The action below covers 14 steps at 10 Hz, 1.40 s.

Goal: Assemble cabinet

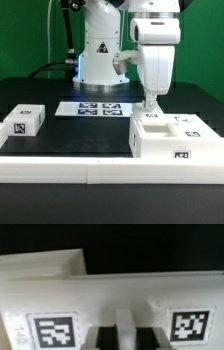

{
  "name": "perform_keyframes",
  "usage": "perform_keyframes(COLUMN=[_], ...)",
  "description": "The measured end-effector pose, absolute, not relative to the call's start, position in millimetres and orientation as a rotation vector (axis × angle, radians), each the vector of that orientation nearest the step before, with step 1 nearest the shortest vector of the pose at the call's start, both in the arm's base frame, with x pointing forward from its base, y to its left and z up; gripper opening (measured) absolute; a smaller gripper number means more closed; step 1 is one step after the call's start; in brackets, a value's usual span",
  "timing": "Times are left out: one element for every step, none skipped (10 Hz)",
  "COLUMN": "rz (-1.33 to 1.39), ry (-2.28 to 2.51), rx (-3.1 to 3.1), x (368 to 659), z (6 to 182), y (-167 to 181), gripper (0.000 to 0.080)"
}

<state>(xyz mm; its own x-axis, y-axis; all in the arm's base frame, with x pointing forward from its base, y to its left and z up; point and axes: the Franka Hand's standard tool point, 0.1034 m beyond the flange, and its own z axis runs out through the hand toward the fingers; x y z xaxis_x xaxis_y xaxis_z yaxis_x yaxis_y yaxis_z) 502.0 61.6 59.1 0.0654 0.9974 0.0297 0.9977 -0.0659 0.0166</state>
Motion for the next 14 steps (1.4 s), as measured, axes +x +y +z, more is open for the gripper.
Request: perform_keyframes(rz=[-0.064, -0.084, -0.091, -0.108, -0.126, -0.158, -0.170, -0.156, -0.156, -0.153, -0.153, -0.152, -0.152, -0.152], ry=[-2.140, -2.139, -2.148, -2.156, -2.159, -2.171, -2.174, -2.173, -2.161, -2.152, -2.152, -2.151, -2.151, -2.151], rx=[-2.291, -2.297, -2.291, -2.289, -2.291, -2.292, -2.293, -2.286, -2.300, -2.309, -2.308, -2.308, -2.308, -2.308], x=[516.3, 529.8, 540.2, 551.5, 560.4, 569.0, 575.5, 576.0, 575.7, 575.0, 574.9, 574.7, 574.7, 574.6], z=[59.7, 60.0, 60.3, 59.9, 59.4, 59.9, 59.8, 59.4, 60.0, 60.2, 59.9, 59.6, 59.5, 59.4], y=[62.3, 63.1, 62.5, 61.9, 61.4, 60.9, 60.7, 61.3, 61.3, 60.3, 60.1, 60.1, 60.1, 60.1], gripper=[0.0069, 0.0069, 0.0069, 0.0069, 0.0071, 0.0071, 0.0074, 0.0074, 0.0074, 0.0074, 0.0074, 0.0182, 0.0317, 0.0317])
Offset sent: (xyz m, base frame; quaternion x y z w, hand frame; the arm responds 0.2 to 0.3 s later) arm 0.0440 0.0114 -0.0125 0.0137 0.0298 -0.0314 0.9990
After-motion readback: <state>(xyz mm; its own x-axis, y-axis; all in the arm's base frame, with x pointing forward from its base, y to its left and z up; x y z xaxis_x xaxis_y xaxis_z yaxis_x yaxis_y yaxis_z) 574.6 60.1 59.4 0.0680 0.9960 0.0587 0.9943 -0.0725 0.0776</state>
